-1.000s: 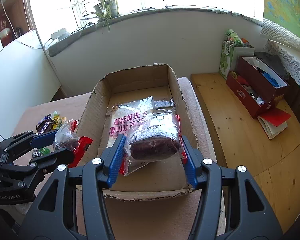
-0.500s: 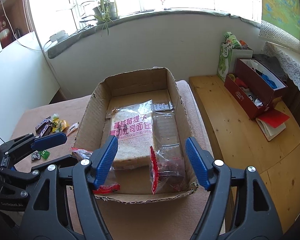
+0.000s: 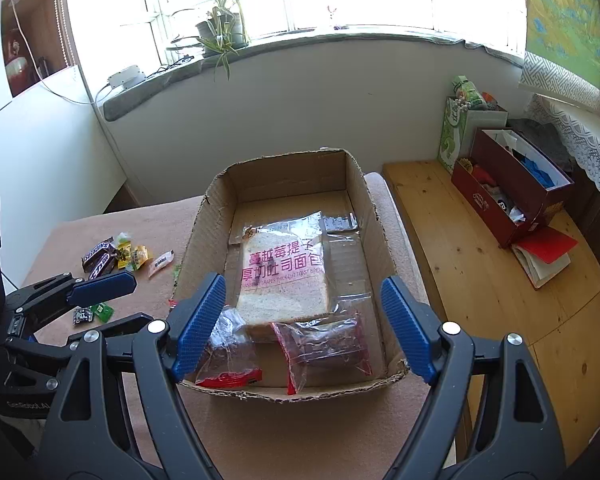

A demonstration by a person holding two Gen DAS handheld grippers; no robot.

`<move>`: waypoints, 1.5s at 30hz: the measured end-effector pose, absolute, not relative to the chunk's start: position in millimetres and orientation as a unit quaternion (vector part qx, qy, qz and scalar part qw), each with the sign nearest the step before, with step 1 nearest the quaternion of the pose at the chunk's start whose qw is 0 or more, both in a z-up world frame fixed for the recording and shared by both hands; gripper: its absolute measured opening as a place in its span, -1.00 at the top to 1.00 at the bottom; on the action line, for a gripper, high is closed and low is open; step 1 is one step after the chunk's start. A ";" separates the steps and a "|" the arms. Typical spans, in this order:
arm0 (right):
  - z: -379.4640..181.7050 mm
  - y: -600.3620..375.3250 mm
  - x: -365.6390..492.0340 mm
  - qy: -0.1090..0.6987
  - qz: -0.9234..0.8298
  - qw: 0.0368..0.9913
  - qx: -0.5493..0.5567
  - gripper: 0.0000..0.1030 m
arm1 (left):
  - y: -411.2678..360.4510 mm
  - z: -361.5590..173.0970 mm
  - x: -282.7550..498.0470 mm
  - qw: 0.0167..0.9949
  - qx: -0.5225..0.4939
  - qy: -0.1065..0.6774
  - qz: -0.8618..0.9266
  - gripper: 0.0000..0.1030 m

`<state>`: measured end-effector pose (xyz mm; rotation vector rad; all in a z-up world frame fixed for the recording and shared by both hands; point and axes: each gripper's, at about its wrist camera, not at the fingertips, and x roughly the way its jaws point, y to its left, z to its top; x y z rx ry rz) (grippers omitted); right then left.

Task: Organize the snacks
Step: 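Grasp the green candy with the right gripper while the left gripper grasps the black wrapper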

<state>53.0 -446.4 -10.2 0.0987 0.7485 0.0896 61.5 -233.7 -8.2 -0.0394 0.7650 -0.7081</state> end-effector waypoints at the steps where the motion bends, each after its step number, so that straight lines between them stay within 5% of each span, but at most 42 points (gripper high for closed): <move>1: -8.4 -443.1 52.0 0.364 0.047 0.929 0.046 -0.60 | -229.4 -7.0 60.3 0.868 -0.019 0.364 -0.337 -0.17; 25: -16.8 -296.3 42.2 0.361 0.216 0.906 -0.052 -0.60 | -53.3 -48.7 51.5 0.886 -0.052 0.404 -0.222 -0.16; 37: -69.7 -207.4 72.3 0.434 0.291 0.842 -0.134 -0.60 | -36.0 -79.8 49.9 0.878 -0.015 0.424 -0.220 0.10; 45: -96.3 -176.4 88.6 0.456 0.313 0.815 -0.173 -0.35 | -40.6 -86.2 54.1 0.876 0.013 0.430 -0.220 0.22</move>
